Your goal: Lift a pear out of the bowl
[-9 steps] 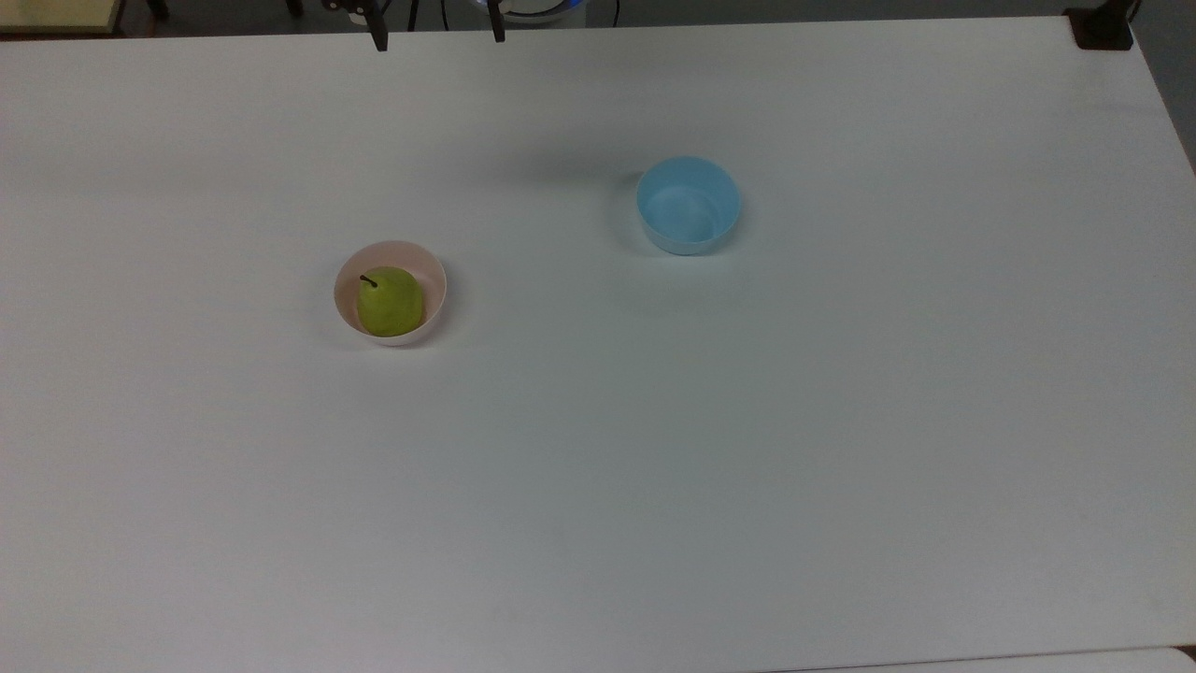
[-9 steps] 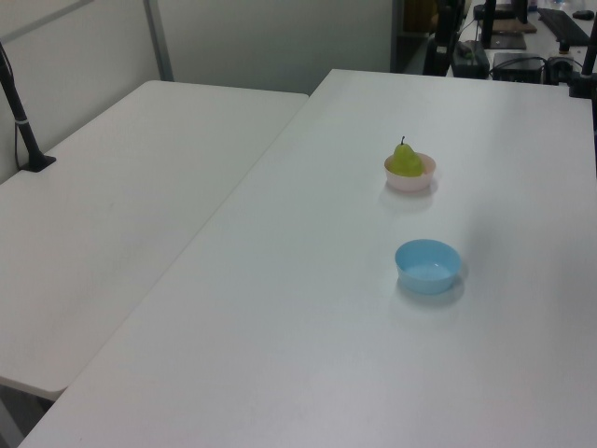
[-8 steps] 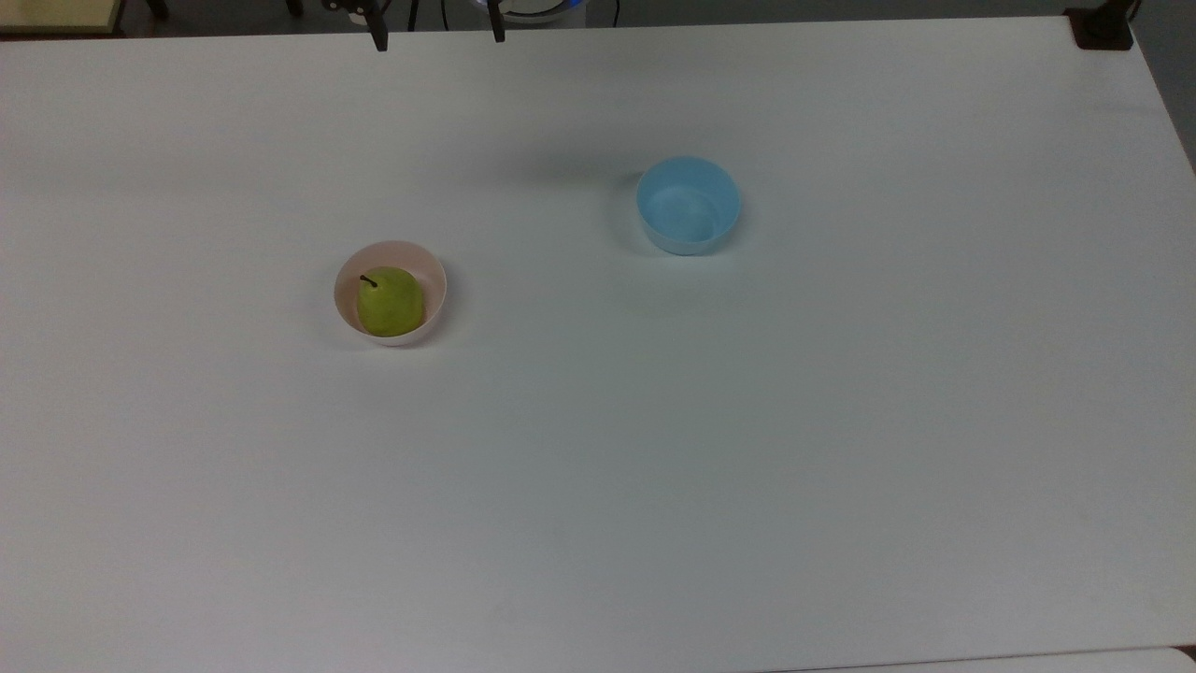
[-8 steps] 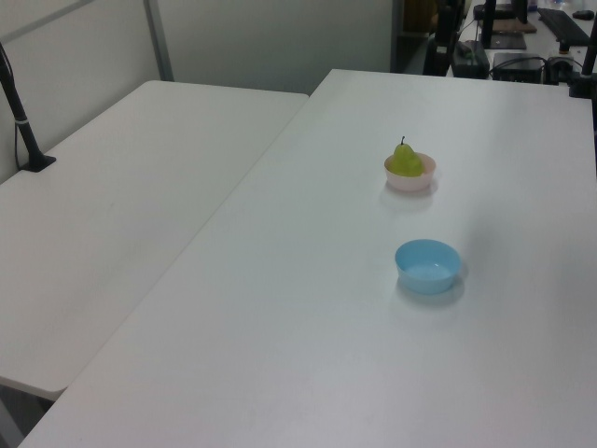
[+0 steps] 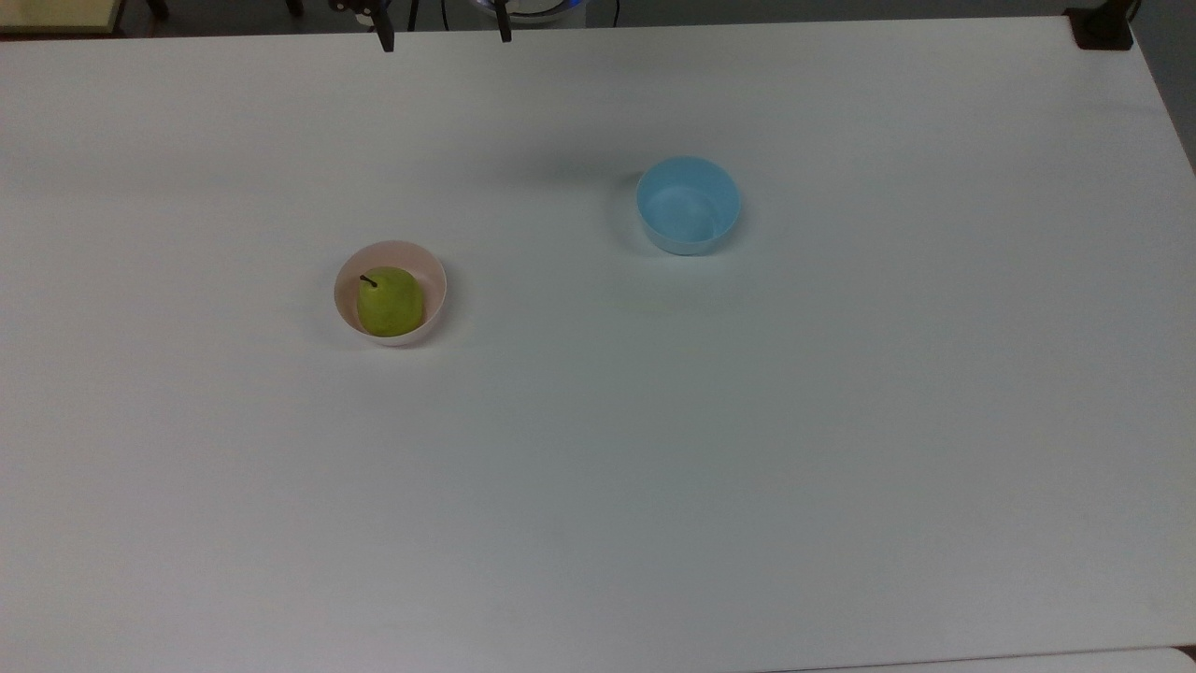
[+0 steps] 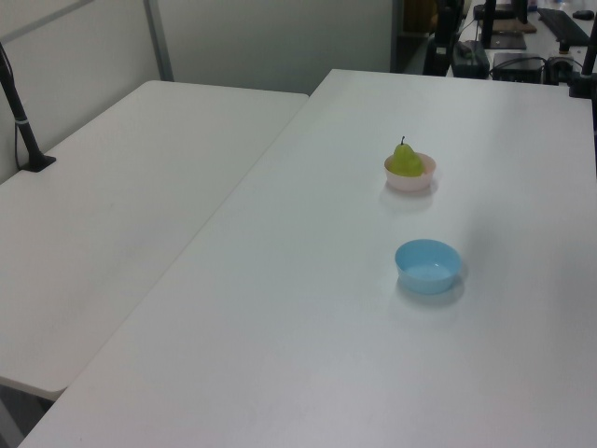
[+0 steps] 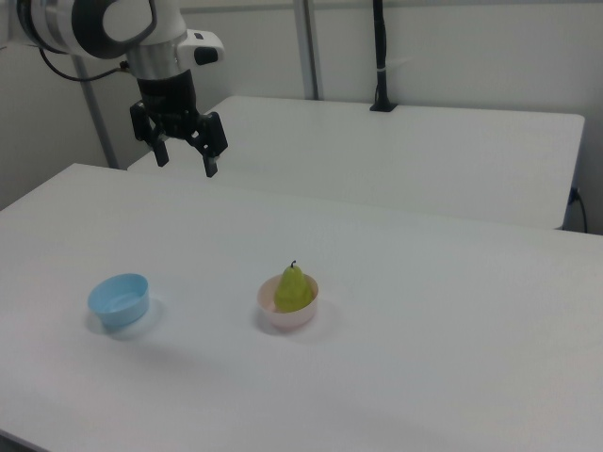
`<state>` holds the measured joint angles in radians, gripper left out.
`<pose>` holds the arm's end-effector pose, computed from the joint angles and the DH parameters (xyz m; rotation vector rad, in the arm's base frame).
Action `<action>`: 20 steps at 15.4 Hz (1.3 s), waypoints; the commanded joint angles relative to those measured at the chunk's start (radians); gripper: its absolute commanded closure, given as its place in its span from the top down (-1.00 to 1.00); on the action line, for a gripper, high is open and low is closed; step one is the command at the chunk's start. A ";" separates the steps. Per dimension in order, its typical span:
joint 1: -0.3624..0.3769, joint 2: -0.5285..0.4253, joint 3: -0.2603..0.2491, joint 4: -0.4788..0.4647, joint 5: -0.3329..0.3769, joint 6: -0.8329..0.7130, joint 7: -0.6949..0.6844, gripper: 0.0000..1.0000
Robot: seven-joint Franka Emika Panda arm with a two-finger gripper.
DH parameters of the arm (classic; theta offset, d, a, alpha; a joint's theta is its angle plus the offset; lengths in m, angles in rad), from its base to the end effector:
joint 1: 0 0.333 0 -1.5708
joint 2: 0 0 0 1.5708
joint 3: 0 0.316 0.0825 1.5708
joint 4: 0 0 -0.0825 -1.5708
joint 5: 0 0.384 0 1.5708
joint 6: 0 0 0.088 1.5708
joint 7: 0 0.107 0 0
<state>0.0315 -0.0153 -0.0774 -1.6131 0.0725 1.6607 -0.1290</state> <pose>0.5580 -0.0188 0.6213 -3.0696 -0.1211 -0.1061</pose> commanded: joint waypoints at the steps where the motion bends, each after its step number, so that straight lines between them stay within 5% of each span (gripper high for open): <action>1: 0.021 -0.011 -0.018 -0.018 0.006 0.021 -0.011 1.00; 8: 0.002 -0.006 -0.018 -0.018 -0.017 0.013 -0.228 1.00; 20: 0.004 0.176 -0.024 0.068 -0.106 0.128 -0.179 1.00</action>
<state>0.0273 0.1116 -0.0923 -1.5547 -0.0154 1.7208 -0.3247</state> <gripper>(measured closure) 0.000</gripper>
